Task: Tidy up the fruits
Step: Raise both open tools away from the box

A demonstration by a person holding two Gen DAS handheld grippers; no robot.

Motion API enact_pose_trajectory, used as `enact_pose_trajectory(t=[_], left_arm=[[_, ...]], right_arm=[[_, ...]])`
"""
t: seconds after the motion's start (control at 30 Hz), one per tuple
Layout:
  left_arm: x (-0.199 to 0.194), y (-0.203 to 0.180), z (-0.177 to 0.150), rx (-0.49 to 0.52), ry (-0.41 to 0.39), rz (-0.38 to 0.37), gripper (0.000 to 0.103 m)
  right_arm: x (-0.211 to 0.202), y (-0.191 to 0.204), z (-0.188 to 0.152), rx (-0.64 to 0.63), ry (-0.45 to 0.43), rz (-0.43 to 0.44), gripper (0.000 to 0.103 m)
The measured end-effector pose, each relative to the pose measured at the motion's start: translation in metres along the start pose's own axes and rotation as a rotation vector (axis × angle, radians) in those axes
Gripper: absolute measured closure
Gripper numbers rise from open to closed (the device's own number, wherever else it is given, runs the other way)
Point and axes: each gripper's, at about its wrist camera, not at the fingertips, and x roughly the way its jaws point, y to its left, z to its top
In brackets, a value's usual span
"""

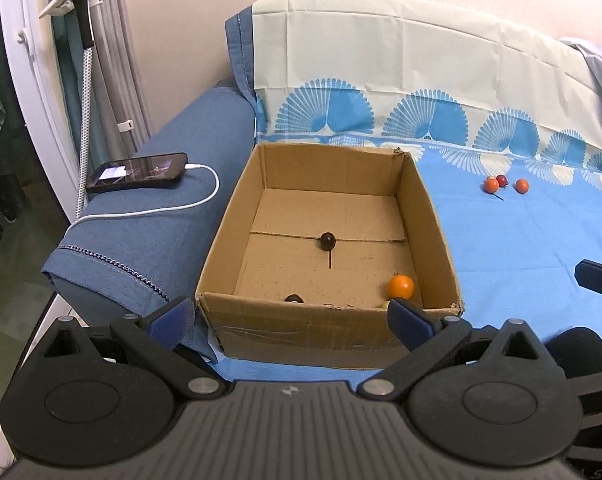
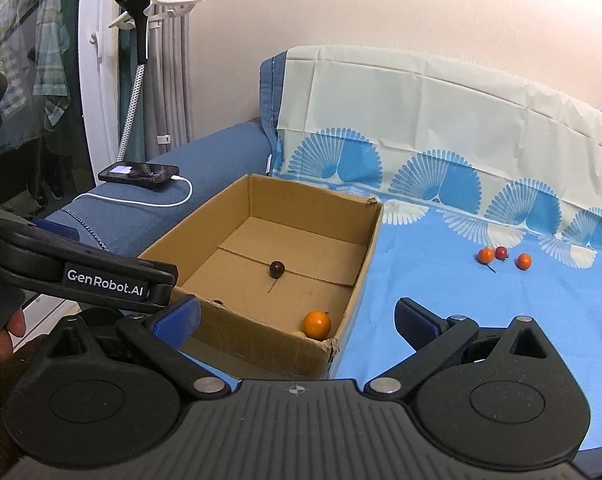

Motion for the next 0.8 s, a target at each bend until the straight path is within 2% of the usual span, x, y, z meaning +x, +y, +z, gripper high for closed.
enact_pose_trajectory(t=[0.8], left_arm=[[0.0029,0.0024,-0.0019,-0.004,0.022,-0.003,0.000]], right_arm=[[0.0029,-0.0012,0.0017,0.005,0.017,0.004,0.001]])
